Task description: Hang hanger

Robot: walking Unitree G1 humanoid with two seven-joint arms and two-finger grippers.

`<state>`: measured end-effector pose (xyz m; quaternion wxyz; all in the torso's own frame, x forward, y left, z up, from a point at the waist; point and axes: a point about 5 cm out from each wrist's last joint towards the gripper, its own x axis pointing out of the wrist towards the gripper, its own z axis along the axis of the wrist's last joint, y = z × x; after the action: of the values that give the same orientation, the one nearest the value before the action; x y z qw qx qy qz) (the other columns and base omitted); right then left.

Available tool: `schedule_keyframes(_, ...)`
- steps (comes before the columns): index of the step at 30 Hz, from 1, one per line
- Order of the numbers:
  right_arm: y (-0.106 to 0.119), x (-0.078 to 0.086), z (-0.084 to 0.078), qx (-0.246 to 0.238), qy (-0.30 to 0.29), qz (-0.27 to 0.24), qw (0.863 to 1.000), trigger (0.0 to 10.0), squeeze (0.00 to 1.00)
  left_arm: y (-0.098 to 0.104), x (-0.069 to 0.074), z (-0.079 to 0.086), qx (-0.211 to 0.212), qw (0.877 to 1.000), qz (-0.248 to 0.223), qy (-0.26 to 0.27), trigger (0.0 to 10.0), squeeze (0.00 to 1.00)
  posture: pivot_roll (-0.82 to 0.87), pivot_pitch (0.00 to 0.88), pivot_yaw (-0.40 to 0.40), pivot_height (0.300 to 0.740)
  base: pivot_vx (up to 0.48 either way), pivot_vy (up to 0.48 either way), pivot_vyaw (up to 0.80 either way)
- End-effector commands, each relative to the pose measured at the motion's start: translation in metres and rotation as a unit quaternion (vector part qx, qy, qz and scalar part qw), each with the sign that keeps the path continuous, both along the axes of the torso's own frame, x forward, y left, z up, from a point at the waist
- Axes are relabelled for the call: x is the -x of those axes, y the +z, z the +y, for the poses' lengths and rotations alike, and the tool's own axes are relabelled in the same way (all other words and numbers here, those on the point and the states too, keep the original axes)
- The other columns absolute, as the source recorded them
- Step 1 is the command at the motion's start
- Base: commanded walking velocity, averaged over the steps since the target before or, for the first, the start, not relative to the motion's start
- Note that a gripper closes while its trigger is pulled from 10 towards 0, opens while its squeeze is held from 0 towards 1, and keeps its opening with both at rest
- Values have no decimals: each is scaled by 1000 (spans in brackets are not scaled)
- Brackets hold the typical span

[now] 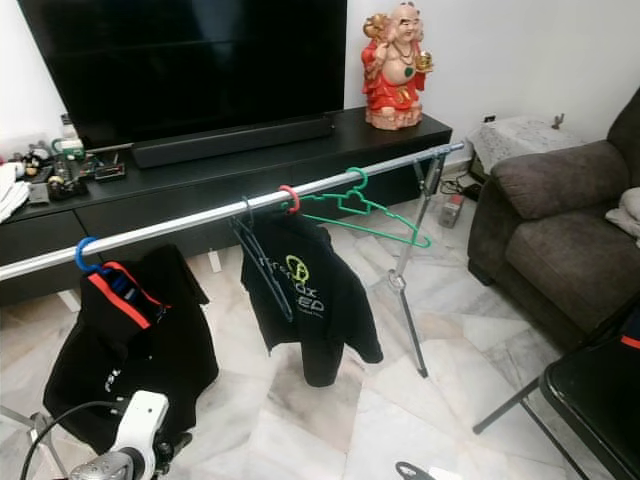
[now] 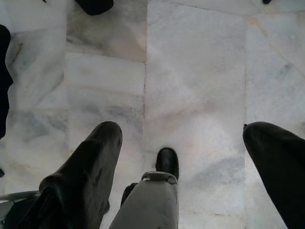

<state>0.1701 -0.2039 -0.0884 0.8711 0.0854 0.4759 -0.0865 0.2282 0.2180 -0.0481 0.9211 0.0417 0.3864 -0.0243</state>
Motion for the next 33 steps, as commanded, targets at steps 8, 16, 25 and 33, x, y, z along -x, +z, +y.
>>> schedule_keyframes(8,-1,2,3,-6,-16,-2,1000,10000,0,-40,75,14,-25,989,130,58,10000,0,3,0,47,740,0,0,0)
schedule_keyframes(16,-1,2,4,-3,-16,-5,1000,10000,0,-34,57,9,-13,994,89,61,10000,0,22,0,43,740,163,0,0)
schedule_keyframes(25,-2,2,4,-3,-19,-5,1000,10000,0,-36,60,4,-13,994,101,40,10000,0,6,0,44,740,404,0,0)
schedule_keyframes(33,-2,3,4,-4,-20,-6,1000,10000,0,-38,72,19,-24,990,118,67,10000,0,2,0,43,740,246,0,0)
